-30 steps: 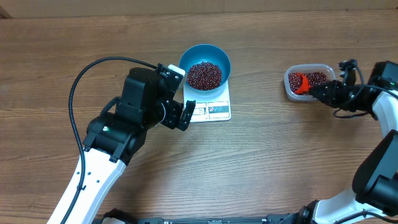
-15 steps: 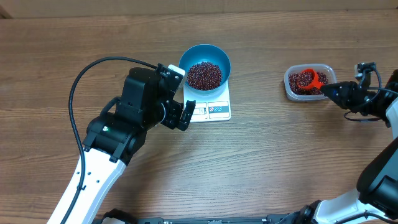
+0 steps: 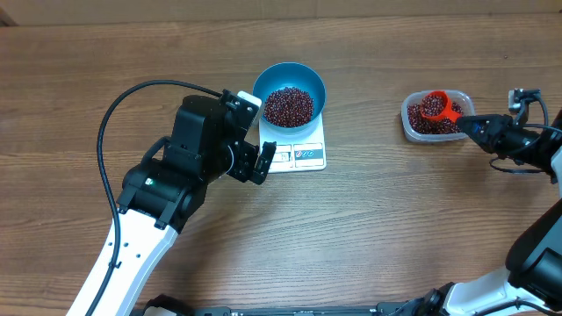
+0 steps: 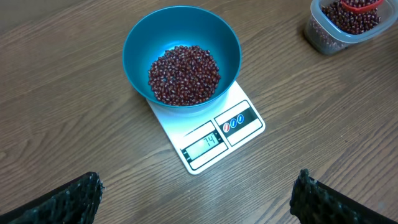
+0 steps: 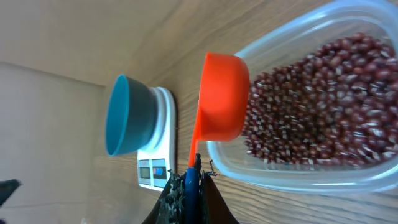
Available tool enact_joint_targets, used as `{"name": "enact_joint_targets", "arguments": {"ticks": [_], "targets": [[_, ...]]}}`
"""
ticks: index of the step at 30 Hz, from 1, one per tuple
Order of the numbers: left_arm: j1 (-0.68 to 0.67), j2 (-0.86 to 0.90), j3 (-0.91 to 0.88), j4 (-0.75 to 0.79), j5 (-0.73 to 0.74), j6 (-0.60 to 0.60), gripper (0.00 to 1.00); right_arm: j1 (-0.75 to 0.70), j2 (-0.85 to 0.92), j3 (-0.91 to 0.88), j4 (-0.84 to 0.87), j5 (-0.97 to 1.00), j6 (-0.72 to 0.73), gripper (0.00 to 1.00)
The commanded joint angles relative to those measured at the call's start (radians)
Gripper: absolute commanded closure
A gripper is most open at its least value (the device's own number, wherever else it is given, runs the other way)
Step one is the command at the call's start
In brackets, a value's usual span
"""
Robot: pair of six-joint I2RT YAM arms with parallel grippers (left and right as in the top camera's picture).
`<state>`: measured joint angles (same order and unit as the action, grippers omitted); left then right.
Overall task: Scoop item into bowl and weigh 150g on scale
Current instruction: 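Scoop beans a third time with the red cup, then carry the red cup over the blue bowl and tilt to pour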
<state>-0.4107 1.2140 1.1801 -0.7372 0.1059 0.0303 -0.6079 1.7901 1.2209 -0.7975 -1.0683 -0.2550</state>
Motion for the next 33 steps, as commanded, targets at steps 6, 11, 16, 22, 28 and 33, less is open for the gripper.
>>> {"name": "enact_joint_targets", "arguments": {"ticks": [6,11,16,22,28,33], "targets": [[0.005,0.009,0.0,0.0,0.018,0.019,0.0,0.009,0.0,-0.01,0.002,-0.226,0.002,0.96],[0.005,0.009,0.0,0.0,0.018,0.019,0.0,0.06,0.0,-0.006,0.004,-0.262,0.002,0.96],[0.005,0.009,0.0,0.0,0.018,0.019,0.0,0.146,0.0,0.016,0.018,-0.262,0.034,0.96],[0.005,0.009,0.0,0.0,0.018,0.019,0.0,0.273,0.0,0.027,0.183,-0.261,0.203,0.96],[0.005,0.009,0.0,0.0,0.018,0.019,0.0,0.394,0.0,0.027,0.428,-0.26,0.404,0.96],[0.005,0.009,0.0,0.0,0.018,0.019,0.0,0.49,0.0,0.027,0.607,-0.242,0.499,0.97]]}}
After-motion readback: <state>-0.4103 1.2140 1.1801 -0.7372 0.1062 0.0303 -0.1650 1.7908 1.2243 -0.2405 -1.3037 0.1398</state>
